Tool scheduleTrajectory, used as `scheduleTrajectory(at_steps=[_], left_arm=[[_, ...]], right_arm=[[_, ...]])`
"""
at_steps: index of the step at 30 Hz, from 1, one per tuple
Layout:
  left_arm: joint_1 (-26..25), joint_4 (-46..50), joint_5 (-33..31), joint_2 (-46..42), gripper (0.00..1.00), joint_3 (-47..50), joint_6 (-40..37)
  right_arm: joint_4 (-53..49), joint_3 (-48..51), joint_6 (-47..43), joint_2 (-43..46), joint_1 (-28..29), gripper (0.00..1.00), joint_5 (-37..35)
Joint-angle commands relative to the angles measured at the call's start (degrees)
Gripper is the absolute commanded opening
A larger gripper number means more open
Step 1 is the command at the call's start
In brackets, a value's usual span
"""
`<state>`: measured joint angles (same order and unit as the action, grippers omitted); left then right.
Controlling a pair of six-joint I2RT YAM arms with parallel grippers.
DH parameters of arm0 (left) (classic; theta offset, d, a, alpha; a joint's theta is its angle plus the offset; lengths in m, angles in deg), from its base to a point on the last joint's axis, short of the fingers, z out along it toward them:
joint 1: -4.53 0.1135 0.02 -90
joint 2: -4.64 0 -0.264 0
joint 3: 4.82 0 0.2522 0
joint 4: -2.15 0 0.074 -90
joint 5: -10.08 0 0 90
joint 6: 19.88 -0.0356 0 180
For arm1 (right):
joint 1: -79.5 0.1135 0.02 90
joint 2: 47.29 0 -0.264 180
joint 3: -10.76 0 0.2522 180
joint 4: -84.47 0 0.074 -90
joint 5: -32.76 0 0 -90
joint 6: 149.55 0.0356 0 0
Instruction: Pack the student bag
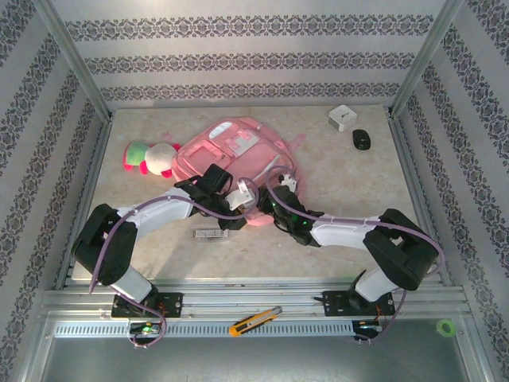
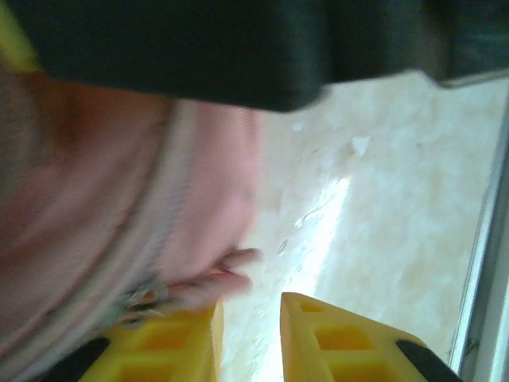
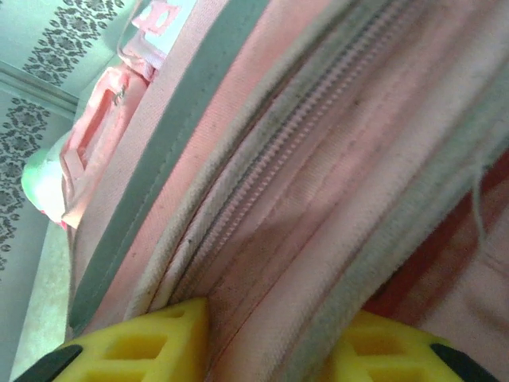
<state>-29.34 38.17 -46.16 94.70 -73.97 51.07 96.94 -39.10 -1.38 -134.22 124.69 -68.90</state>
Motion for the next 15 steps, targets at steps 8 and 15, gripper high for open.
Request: scheduleTrajectory(at_steps=[8,15], left_arm=[[5.91,-0.03,-0.47,-13.80,0.61,-0.77,-20.26],[8.17,-10.63,-4.27,-12.93,0.65,5.90,-36.63]], right_arm=[[-14.00,6.80,-13.43,23.04,-5.68,0.46,11.59],[-19.82,8.88,-17.89,31.84,-4.11,0.50,17.96]])
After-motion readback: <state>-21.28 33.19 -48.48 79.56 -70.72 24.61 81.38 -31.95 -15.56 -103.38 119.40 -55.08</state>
